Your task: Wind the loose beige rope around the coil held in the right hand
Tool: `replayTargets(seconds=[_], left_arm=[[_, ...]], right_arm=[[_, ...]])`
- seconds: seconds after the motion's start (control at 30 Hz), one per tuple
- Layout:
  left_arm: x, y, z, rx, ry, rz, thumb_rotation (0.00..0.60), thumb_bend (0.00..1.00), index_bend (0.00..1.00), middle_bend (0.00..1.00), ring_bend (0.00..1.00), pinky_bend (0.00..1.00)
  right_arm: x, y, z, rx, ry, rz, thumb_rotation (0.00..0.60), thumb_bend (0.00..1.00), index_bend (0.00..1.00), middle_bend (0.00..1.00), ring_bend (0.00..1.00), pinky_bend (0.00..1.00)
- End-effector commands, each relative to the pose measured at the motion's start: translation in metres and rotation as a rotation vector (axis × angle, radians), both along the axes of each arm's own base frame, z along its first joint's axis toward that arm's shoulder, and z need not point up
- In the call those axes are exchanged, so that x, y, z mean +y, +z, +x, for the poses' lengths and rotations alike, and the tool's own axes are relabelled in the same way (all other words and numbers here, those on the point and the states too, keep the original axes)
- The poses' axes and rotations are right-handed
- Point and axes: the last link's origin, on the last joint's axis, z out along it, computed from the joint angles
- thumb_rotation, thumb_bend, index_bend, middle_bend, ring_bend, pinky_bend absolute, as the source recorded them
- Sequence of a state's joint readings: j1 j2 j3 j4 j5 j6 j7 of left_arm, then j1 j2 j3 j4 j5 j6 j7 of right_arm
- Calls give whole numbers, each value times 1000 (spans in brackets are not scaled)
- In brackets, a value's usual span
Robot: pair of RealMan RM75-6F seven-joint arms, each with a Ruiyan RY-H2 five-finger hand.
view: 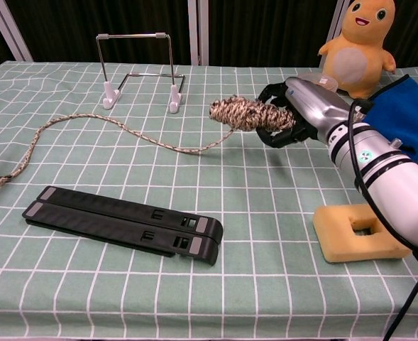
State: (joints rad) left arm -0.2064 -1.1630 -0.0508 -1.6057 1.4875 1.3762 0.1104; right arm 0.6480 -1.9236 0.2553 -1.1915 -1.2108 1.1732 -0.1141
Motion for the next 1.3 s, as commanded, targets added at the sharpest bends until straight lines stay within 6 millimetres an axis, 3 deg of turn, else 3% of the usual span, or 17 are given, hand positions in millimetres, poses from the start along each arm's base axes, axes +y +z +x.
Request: replayTargets(seconds=[0.03,0.23,0.37,0.77,0.9,1.03,1.3], left_arm=[[1,-2,1,0,-2,-6,547,150,189,186,171,262],[5,-11,5,0,-23,-14,600,151,197,186,172,284],[10,-24,12,-65,-40,-35,600,150,203,189,172,289],[56,-71,21,-310,45,-105,600,151,210,211,187,300],[63,-87,23,-254,71,-143,592,152,239,226,197,308],[67,-97,20,-134,93,-131,483,155,310,260,215,332],[66,-105,8,-27,160,-143,472,178,357,283,224,343]], right_arm=[[-3,18,4,-325,25,8,600,734,876,730,677,905],[-9,34,6,-718,-20,72,600,727,877,730,677,905],[-12,39,2,-852,-60,128,600,720,877,730,677,905],[-7,59,8,-920,4,165,600,694,877,730,677,905],[-7,67,10,-923,24,144,600,689,877,735,677,905],[-8,72,13,-922,40,124,600,689,877,735,677,905],[-11,76,17,-922,44,118,600,697,877,735,677,905]])
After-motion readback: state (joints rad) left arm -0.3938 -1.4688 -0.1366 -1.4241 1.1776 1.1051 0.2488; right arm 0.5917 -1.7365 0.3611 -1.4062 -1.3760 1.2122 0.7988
